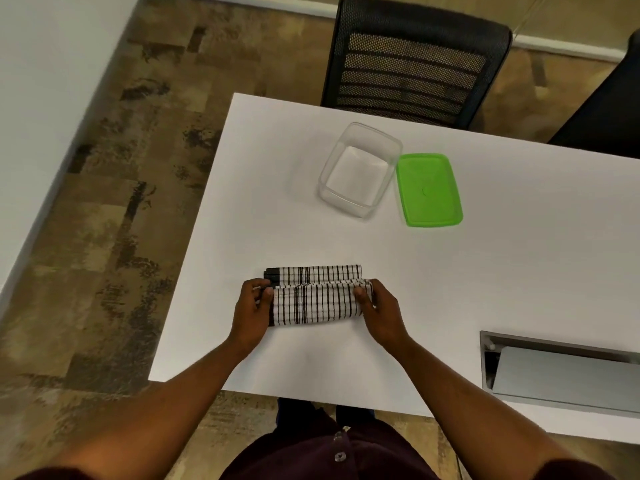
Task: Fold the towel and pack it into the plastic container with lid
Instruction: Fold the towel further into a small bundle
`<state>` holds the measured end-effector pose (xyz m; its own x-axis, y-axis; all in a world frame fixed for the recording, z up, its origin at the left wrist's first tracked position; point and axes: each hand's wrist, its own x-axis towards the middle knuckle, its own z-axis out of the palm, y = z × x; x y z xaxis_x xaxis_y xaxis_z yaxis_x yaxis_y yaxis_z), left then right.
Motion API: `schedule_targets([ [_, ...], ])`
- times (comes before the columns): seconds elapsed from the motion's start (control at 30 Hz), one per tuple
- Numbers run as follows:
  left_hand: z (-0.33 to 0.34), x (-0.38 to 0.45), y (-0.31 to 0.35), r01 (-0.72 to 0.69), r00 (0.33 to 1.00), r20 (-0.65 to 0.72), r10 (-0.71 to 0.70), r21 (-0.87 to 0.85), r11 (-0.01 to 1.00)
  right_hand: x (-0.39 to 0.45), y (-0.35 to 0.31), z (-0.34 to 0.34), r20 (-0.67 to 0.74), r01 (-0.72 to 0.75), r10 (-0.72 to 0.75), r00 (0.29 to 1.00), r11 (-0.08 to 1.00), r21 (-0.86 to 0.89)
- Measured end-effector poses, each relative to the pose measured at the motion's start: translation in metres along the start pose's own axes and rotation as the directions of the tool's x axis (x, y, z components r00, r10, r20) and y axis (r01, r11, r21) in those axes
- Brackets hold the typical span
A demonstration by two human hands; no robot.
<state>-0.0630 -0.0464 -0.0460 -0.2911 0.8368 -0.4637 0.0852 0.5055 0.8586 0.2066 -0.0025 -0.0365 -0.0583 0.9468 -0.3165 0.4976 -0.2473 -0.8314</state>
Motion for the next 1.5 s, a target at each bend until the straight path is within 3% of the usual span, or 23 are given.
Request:
schedule_targets([
  [0.13,0.005,0.008,0.004,0.09,0.993,0.083,-0.083,-0.08,0.993,0.02,0.002,0.006,-0.032,-0.071,0.069,0.997,0.996,-0.056],
  [0.37,0.003,0.02,0.01,-0.08,0.996,0.049,0.081,-0.014,0.997,0.038,0.013,0.017,-0.071,-0.145,0.135,0.988,0.978,-0.15],
  [0.57,-0.006,0.028,0.006,-0.084,0.981,0.183,0.067,0.088,0.993,0.046,0.012,0.023,-0.126,-0.292,0.281,0.951,0.953,-0.079],
  [0.9,0.0,0.026,-0.005,-0.27,0.963,0.09,0.255,0.351,0.897,0.05,0.012,0.031,-0.139,-0.252,0.218,0.966,0.91,-0.33],
  [1.03,-0.007,0.02,-0.013,-0.218,0.972,0.155,0.179,0.291,0.931,0.043,0.008,0.035,-0.143,-0.289,0.259,0.955,0.922,-0.257],
  [1.1,-0.015,0.016,-0.014,-0.159,0.962,0.249,0.113,0.173,0.972,0.038,0.008,0.032,-0.112,-0.301,0.288,0.951,0.946,-0.125],
  [1.17,-0.022,0.012,-0.015,-0.118,0.932,0.352,0.083,0.081,0.99,0.033,0.013,0.023,0.008,-0.286,0.286,0.958,0.958,0.03],
  [1.27,-0.028,0.008,-0.016,-0.156,0.887,0.452,0.089,0.113,0.981,0.028,0.022,0.004,0.216,-0.263,0.225,0.95,0.951,0.164],
  [1.4,-0.033,0.006,-0.017,-0.197,0.874,0.482,0.064,0.23,0.953,0.026,0.024,-0.007,0.229,-0.202,0.185,0.956,0.978,0.052],
  [1.5,-0.03,0.003,-0.017,-0.251,0.9,0.433,0.055,0.41,0.877,0.025,0.021,-0.003,0.198,-0.157,0.176,0.964,0.982,-0.108],
])
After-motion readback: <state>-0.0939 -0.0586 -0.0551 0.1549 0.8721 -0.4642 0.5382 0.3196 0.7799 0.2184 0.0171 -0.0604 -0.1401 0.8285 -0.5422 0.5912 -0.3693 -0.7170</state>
